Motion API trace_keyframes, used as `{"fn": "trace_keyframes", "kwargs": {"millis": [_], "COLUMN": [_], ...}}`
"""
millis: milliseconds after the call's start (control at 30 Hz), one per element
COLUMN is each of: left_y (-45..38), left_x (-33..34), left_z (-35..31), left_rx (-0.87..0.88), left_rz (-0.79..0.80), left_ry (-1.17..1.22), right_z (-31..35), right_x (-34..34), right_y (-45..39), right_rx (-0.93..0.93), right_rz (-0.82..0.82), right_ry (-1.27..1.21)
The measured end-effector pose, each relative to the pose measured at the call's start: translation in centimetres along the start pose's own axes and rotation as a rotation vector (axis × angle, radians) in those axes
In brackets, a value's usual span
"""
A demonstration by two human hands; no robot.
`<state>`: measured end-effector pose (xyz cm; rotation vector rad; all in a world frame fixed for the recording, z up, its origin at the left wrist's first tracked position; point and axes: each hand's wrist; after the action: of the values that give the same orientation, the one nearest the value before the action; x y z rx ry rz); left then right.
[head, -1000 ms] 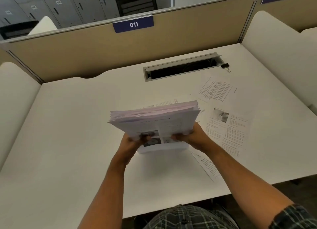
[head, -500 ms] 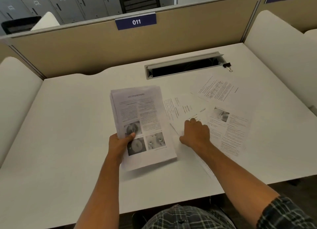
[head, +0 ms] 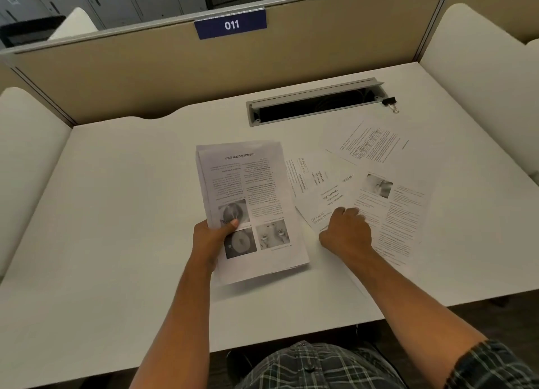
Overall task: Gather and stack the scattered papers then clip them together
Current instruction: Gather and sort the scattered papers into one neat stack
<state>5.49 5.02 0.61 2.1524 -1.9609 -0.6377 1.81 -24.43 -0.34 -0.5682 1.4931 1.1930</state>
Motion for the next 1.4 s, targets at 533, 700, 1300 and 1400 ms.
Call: {"fn": "trace_keyframes", "kwargs": {"millis": [533,700,1300,1400], "left_y": [0.3,0.0,-0.9,-0.9], "left_x": [1.5,1.7,3.6,4.1], "left_z": [-0.3,-0.3,-1.1,-1.2], "left_rx": [0.001,0.000,-0.014,-0.008], "left_rz": [0.050,0.052,0.139,0.165], "left_ry": [-0.041,-0.054,-0.114,-0.111], "right_z": [-2.1,-2.6,-5.0,-7.0], "right_x": [-0.3,-1.1,-8.6,-9.9], "right_y": [-1.3,-1.3,-9.1,-11.6], "right_rx": [-0.192,-0.178,-0.058,0.027], "right_rz": [-0.049,-0.061,-0.223,-0.090], "right_ry": [0.029,-0.052,-0.112,-0.111]}}
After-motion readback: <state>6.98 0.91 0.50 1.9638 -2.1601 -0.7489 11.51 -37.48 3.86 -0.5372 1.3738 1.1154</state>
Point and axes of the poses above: each hand's wrist, its own y-axis away from the middle knuckle, its own x-axis out of the palm, z = x × y, and after that the axes turned 7 degrees about -y, right-handed
